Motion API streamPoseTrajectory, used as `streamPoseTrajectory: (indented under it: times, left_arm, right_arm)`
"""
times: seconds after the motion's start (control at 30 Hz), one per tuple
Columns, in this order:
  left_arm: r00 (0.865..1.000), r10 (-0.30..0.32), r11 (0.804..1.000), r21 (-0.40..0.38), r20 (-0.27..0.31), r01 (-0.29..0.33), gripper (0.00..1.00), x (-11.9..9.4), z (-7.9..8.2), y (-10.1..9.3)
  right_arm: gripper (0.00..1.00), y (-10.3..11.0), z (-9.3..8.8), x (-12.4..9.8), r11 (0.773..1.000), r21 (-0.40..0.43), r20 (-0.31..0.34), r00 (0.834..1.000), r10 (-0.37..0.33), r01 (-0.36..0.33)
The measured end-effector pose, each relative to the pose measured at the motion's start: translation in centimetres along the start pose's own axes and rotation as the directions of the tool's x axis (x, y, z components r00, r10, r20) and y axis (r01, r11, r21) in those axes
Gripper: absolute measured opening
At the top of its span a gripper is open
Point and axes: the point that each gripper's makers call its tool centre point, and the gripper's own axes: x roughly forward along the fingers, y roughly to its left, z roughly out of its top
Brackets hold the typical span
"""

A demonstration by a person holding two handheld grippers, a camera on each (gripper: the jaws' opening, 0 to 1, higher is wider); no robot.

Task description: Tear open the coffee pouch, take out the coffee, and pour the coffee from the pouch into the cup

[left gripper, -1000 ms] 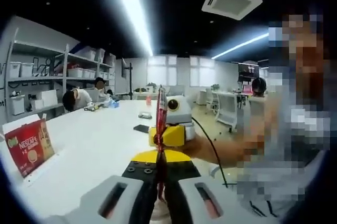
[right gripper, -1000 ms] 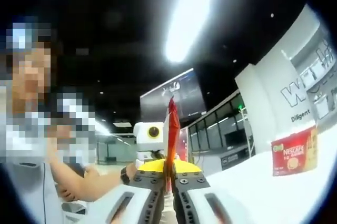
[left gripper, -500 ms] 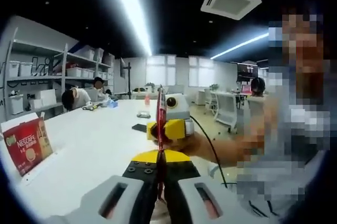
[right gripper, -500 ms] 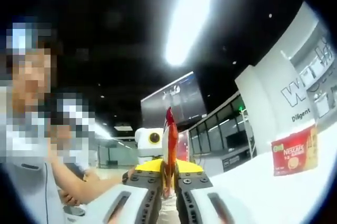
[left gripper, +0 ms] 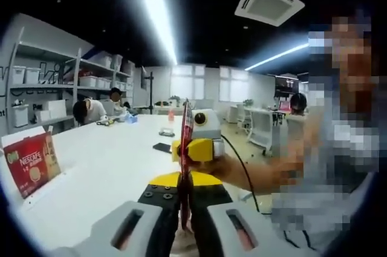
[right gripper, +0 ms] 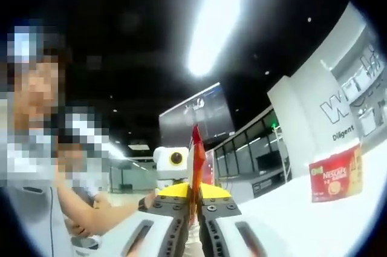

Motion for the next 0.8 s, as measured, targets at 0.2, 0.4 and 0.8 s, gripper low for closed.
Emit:
streamPoseTrajectory:
  times: [0.2, 0.4, 0.8]
  left_arm:
    - [1.0, -0.005, 1.0, -0.009, -0.009, 0.005, 0.06, 0.25, 0.15, -0.11]
    - [1.0, -0.011, 1.0, -0.004, -0.007, 0.011, 0.05, 0.24, 0.07, -0.25]
    - [1.0, -0.006, 1.0, -0.006, -0.008, 0.006, 0.04, 0.48, 0.01, -0.43]
  right_arm:
    - [0.05, 0.14, -0.31, 0.12, 1.0, 0.005, -0.011, 1.0, 0.012, -0.011]
    - [0.05, 0.31, -0.4, 0.16, 1.0, 0.0, -0.027, 1.0, 0.009, -0.009]
    - [0.05, 0.37, -0.43, -0.09, 1.0, 0.006, -0.035, 0.999, 0.003, -0.003]
